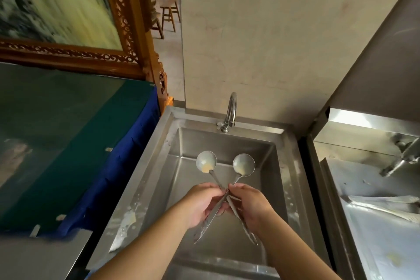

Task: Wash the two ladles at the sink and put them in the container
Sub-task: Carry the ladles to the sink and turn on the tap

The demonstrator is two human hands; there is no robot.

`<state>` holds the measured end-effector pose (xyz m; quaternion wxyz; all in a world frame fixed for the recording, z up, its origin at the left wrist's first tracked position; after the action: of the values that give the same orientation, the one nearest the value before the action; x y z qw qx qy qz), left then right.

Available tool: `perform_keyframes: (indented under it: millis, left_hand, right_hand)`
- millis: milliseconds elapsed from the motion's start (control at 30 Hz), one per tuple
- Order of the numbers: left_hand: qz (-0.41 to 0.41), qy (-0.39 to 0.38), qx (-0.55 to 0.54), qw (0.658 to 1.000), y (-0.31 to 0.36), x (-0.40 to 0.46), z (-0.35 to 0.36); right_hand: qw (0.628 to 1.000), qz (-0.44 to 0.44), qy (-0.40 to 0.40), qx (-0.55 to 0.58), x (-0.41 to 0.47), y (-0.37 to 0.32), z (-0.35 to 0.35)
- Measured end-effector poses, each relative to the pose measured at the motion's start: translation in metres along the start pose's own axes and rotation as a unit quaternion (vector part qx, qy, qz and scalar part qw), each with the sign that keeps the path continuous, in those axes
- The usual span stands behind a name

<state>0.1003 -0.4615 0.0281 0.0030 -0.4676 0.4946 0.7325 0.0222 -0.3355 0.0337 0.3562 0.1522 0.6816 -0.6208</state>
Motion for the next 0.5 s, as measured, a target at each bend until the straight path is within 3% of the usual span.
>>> perform_keyframes:
  millis: [233,367,500]
  left_hand:
    - [-0.075,-0.016,-0.065,0.995,0.020,0.043,0.041]
    - [-0.120,0.033,-0.023,0.992,0.018,0.064,0.051]
    - [-0.163,0.030,-0.013,0.986,0.008,0.086,0.055]
  right_hand:
    - [0.989,-0.060,0.048,-0.125,0.057,-0.034,-0.002]
    - [0.969,-0.108,0.083,-0.207,0.080,-0.047,0.002]
    - [0.949,-0.131,0.109,-0.264,0.101,-0.047,0.003]
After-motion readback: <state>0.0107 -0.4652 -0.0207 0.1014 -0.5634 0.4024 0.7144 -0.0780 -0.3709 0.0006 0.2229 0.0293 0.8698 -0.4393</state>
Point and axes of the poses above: each hand's wrist, its own x-axis towards the middle knuckle, its own z-axis out of the palm, y = z × x, the point moved 2 cm from there along x, towards the middle knuckle, and after that the axes turned 15 degrees about y, right-handed, at the moved point
